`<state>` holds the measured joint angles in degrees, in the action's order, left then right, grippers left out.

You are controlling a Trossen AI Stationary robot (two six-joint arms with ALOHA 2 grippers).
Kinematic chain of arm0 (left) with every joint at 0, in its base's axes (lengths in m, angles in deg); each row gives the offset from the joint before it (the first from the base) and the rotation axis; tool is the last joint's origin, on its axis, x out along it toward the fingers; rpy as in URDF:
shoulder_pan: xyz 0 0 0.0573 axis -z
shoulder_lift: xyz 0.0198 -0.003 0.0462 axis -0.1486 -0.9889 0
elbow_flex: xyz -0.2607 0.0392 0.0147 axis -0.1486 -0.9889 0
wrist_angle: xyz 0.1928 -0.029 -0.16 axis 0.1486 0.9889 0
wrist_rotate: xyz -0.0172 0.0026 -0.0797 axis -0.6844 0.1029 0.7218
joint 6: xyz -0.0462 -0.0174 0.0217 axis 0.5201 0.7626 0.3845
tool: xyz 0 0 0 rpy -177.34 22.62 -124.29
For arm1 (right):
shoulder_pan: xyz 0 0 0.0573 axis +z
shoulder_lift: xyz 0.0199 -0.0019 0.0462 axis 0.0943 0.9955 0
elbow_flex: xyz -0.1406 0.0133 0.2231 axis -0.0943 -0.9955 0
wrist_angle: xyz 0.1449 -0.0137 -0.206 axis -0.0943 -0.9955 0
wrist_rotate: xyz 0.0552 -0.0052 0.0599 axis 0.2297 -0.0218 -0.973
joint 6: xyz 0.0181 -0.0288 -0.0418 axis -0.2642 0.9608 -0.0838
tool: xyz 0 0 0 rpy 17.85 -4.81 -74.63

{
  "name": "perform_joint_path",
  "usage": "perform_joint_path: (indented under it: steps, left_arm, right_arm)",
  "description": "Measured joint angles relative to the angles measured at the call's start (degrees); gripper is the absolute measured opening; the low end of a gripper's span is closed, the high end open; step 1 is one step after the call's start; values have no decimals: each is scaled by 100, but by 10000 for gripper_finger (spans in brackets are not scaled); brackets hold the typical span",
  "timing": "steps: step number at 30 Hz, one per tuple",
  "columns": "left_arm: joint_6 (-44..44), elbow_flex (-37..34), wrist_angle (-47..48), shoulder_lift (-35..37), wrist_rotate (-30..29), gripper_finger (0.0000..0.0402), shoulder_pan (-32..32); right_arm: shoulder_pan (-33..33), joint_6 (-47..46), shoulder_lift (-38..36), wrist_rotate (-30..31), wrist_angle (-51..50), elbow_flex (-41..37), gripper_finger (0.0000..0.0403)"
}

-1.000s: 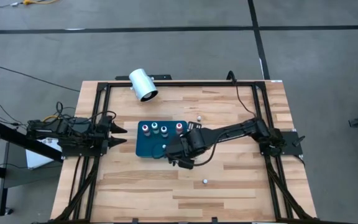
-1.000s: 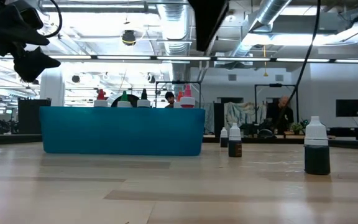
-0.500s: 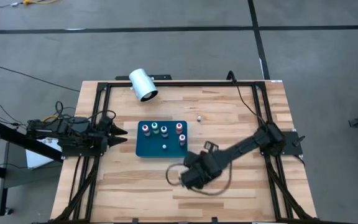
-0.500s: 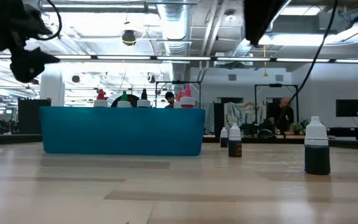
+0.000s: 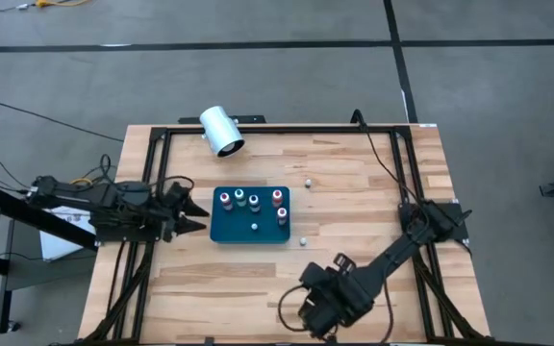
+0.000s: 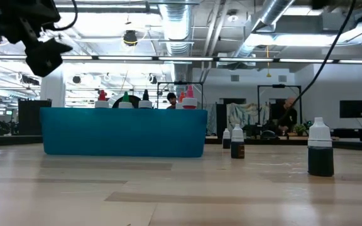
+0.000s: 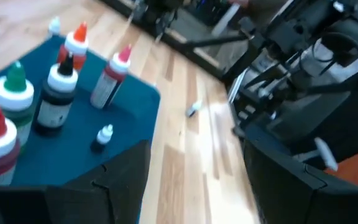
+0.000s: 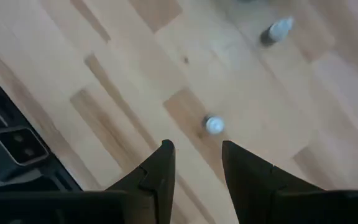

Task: Pick & Place food coloring
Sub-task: Put the small black food coloring bottle into the bin

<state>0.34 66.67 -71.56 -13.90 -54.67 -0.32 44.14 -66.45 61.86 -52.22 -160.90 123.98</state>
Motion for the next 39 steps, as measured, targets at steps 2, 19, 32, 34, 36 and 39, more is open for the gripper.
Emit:
perform_joint_path:
  steps: [2, 19, 32, 34, 36, 39]
  left_arm:
    - [0, 0, -4, -176, 85, 249, 0]
    - [-264, 0, -201, -351, 73, 250, 0]
    - [-354, 0, -190, -351, 101, 249, 0]
    - [-354, 0, -190, -351, 101, 249, 0]
    - [-354, 0, -190, -351, 101, 249, 0]
    - [-359, 0, -190, -351, 103, 250, 0]
  right_arm:
    - [90, -168, 15, -93, 75, -193, 120]
    - [86, -473, 15, -149, 1666, -1825, 120]
    - [10, -724, 13, 139, 2215, -2252, 120]
    - [-15, -724, 13, 203, 2196, -2252, 120]
    - [-41, -726, 13, 186, 2091, -2252, 120]
    - [-65, -724, 13, 201, 2048, -2252, 120]
